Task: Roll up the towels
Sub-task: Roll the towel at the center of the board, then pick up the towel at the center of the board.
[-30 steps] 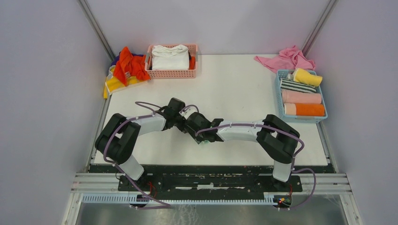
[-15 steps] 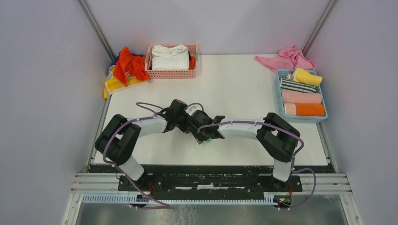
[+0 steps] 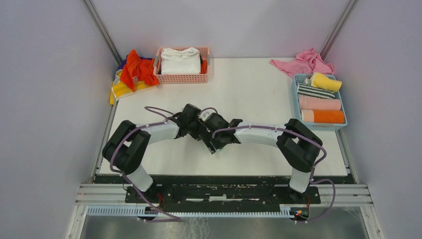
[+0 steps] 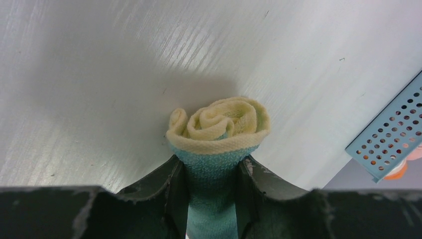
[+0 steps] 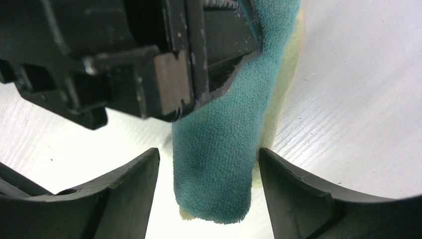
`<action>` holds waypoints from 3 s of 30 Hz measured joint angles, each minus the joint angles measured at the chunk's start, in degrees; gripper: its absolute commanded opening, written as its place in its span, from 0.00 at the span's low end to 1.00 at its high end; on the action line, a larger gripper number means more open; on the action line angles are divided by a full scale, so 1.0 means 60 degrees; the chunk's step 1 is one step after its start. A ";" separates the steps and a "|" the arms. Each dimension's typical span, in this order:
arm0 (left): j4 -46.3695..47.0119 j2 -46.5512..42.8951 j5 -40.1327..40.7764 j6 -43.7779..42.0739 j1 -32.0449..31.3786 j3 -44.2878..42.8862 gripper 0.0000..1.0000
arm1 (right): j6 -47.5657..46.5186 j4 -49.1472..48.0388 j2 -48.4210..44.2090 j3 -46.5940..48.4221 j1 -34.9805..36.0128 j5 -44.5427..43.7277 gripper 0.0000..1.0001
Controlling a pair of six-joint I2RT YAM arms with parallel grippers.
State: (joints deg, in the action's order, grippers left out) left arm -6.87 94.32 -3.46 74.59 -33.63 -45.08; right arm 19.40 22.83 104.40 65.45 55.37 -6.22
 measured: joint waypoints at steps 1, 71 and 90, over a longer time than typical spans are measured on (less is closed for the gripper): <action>-0.0073 0.0025 0.0058 0.0000 -0.0004 -0.0062 0.39 | 0.0011 0.0033 0.0000 0.0018 -0.0033 0.0036 0.81; 0.0146 -0.0630 0.2765 -0.0025 -0.0933 0.0488 0.35 | 0.0390 -0.0882 0.0189 0.0197 -0.1985 0.3665 0.85; 0.0674 -0.0783 0.1734 -0.0025 -0.0197 0.0885 0.33 | -0.0124 -0.0390 0.1096 0.1002 -0.1475 0.2761 0.72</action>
State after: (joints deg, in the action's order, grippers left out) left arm -2.83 89.62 6.94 74.43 -34.81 -39.77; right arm 18.65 20.49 110.98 71.46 46.52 10.35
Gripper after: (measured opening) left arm 0.378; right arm 0.728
